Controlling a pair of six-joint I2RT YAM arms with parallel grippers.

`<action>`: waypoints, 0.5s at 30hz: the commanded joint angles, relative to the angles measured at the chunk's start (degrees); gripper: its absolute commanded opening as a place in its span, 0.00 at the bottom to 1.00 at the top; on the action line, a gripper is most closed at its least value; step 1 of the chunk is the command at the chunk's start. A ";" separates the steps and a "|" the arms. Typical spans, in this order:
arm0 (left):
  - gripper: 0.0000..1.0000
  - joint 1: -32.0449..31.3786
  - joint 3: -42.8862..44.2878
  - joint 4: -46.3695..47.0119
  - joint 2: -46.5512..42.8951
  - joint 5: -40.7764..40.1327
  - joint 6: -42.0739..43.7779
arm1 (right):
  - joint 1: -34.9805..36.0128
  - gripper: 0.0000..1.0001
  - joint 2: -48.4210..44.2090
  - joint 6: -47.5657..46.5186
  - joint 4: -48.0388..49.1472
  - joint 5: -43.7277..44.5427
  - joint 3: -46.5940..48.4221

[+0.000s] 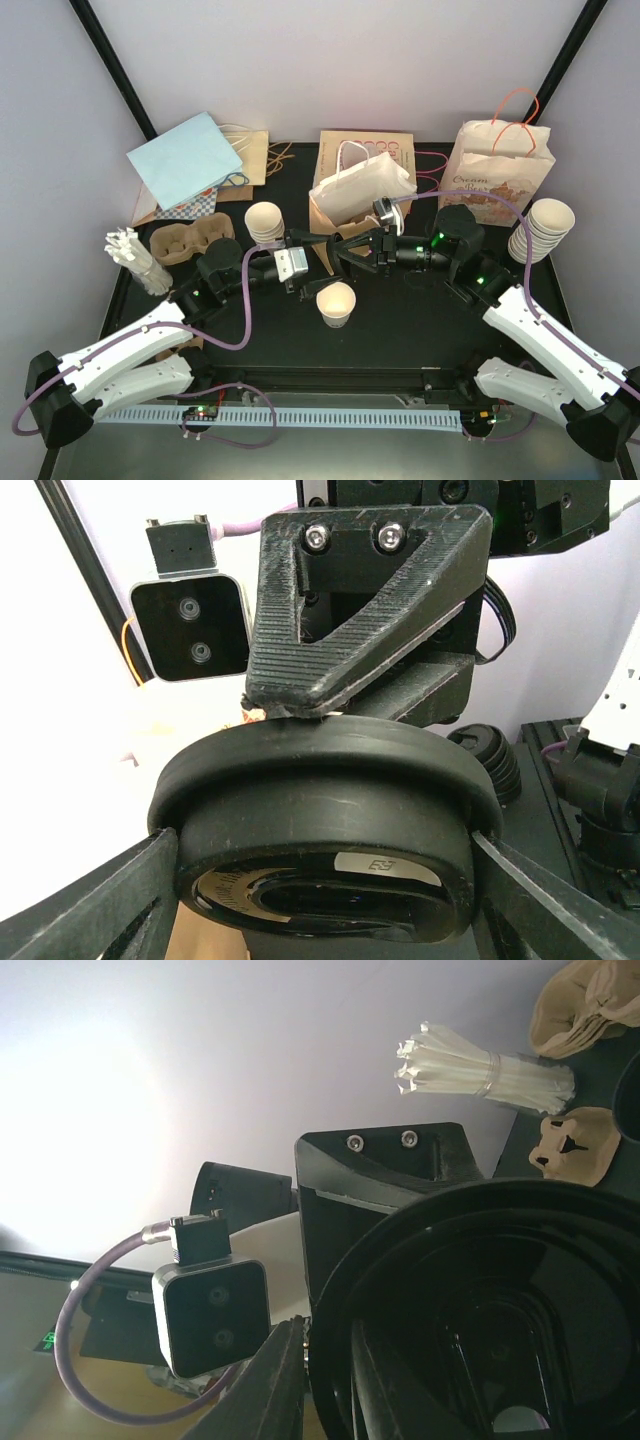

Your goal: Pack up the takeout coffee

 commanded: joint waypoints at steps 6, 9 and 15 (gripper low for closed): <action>0.74 -0.29 2.34 0.56 -0.42 1.51 1.80 | 0.29 0.16 -0.51 0.58 1.57 -1.10 0.76; 0.73 -0.29 2.49 -0.38 -0.66 1.49 1.99 | 0.27 0.16 -0.70 0.51 1.31 -0.93 0.76; 0.70 -0.30 1.81 -2.73 -2.03 1.15 1.91 | 0.27 0.25 -1.10 0.11 1.00 -0.28 0.40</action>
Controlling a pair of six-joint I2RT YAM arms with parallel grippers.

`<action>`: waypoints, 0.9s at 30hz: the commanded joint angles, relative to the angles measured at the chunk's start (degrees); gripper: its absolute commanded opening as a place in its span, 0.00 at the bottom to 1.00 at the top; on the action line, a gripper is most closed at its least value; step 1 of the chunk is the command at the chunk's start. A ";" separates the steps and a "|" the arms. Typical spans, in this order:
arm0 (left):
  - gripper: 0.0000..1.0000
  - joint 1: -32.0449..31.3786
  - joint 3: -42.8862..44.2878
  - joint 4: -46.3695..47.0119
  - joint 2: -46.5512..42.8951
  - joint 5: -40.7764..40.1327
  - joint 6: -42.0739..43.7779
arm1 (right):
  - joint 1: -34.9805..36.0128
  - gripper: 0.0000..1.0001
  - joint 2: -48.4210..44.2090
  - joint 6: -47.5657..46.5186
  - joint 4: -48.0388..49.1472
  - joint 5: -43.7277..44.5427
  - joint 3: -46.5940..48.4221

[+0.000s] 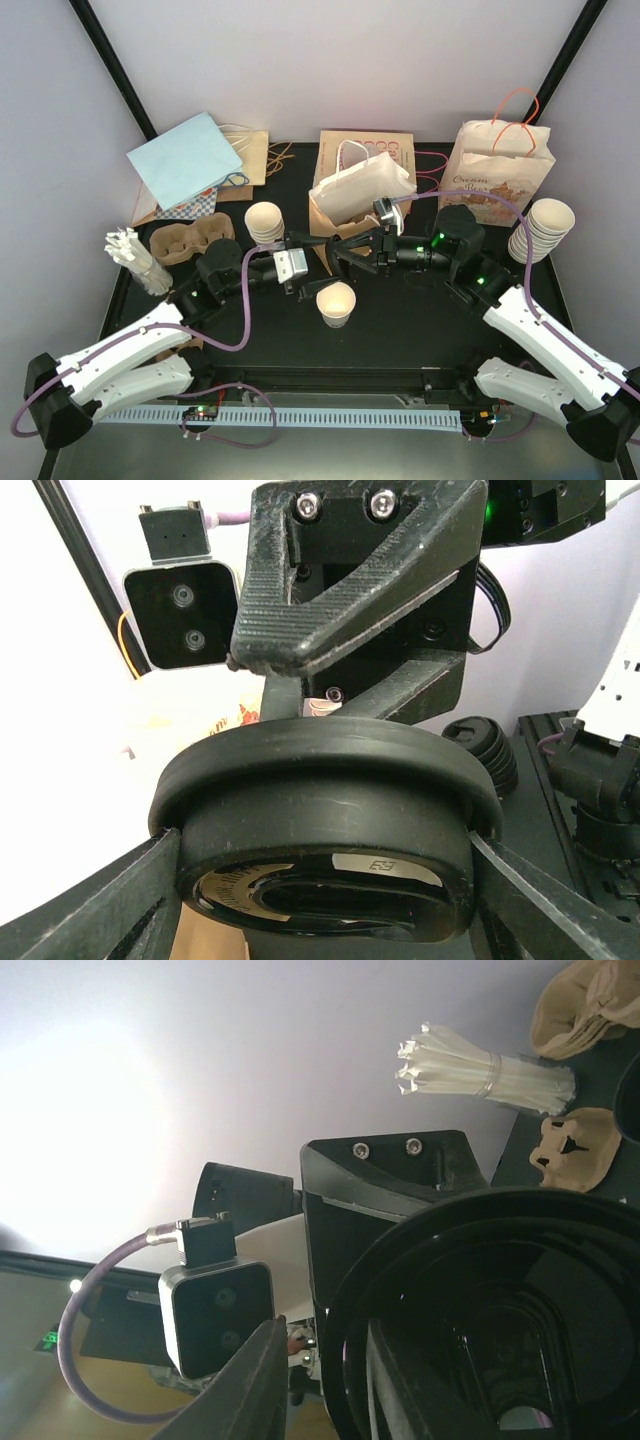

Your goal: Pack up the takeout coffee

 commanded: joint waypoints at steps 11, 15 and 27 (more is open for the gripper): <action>0.70 -0.33 -1.03 -11.01 -9.46 -0.55 -0.86 | 0.31 0.44 -2.72 -6.16 -7.34 3.09 1.14; 0.71 -0.35 -0.45 -20.38 -12.06 -5.43 -5.30 | 0.31 0.45 -3.40 -10.66 -13.71 5.79 2.34; 0.73 -0.30 8.45 -48.62 -12.73 -11.83 -19.24 | 0.08 0.45 -4.12 -23.04 -29.75 14.31 4.91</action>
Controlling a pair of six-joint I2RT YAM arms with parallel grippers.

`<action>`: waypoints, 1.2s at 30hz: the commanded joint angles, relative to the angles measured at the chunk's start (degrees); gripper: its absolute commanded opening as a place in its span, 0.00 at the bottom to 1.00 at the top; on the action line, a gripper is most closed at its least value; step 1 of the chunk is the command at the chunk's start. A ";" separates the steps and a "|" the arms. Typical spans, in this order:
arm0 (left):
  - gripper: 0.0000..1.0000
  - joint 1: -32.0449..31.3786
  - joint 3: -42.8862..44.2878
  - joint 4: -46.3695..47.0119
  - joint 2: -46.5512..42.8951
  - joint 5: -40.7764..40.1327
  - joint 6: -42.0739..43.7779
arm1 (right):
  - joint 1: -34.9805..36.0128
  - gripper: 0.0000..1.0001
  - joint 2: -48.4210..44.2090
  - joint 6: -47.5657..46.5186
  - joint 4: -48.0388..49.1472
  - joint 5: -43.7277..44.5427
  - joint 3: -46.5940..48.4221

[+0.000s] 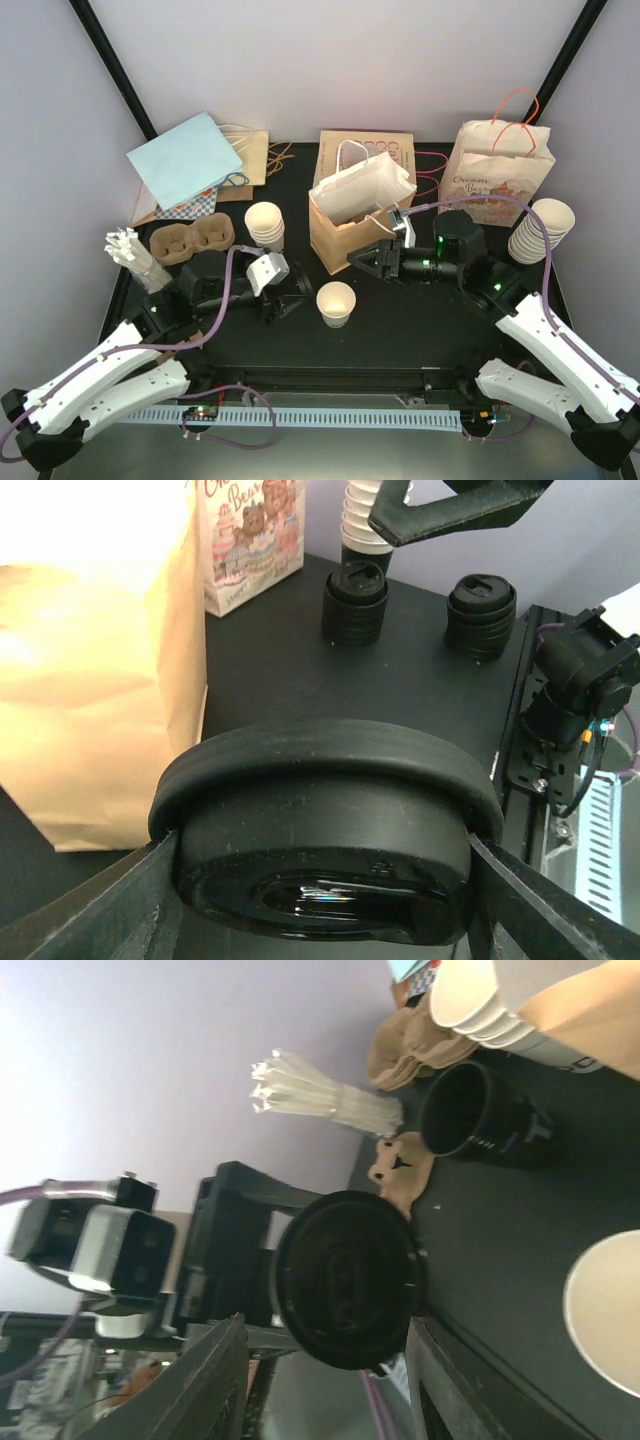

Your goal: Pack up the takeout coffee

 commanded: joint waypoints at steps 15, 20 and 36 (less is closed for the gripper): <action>0.74 -0.68 13.09 -22.21 10.24 -4.05 -12.21 | 0.14 0.45 -3.63 -15.06 -10.86 11.88 -7.10; 0.73 -1.78 14.98 -25.47 13.97 -5.59 -12.64 | 0.14 0.45 -3.32 -16.55 -13.24 14.54 -7.04; 0.70 -8.81 26.70 -39.00 29.98 -14.36 -15.64 | 0.17 0.44 -5.28 -17.94 -11.49 17.35 -14.24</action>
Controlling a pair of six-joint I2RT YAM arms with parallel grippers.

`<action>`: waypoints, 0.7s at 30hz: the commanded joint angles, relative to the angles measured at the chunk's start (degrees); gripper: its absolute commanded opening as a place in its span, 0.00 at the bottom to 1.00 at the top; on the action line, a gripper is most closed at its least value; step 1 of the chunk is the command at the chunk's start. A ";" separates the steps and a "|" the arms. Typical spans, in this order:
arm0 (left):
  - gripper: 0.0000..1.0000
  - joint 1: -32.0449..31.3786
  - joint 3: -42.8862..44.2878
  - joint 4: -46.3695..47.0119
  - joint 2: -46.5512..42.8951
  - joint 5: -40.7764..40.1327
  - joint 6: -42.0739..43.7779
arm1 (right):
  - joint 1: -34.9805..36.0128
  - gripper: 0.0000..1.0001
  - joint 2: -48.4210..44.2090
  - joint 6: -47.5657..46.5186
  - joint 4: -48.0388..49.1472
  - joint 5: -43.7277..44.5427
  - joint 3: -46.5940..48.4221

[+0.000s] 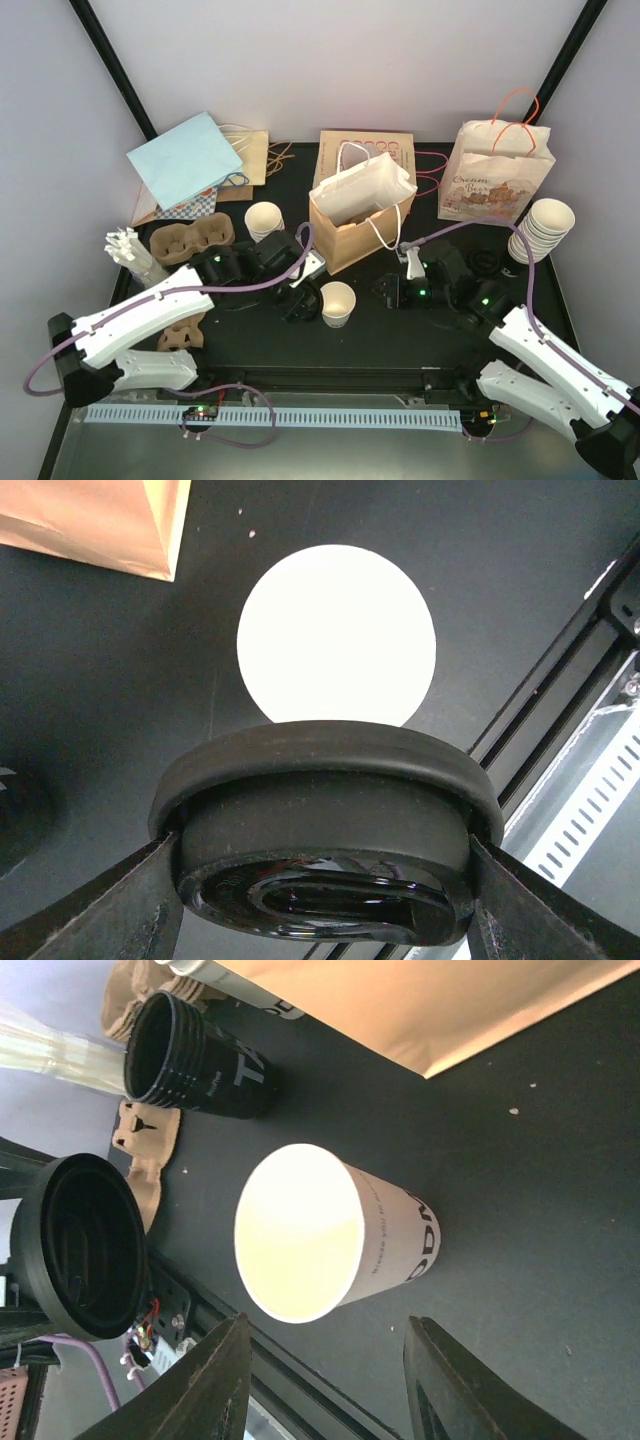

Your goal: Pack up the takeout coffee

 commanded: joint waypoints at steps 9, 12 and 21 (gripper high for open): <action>0.68 -5.25 12.24 -10.82 12.35 -4.34 -2.86 | 0.16 0.44 -1.98 -1.66 1.02 2.77 -1.92; 0.68 -6.86 15.43 -12.51 15.09 -5.53 -3.51 | 0.23 0.44 -1.90 -1.83 1.62 2.40 -2.90; 0.68 -9.53 23.56 -17.94 23.98 -10.37 -4.76 | 0.25 0.41 -4.89 0.11 4.32 4.75 -7.55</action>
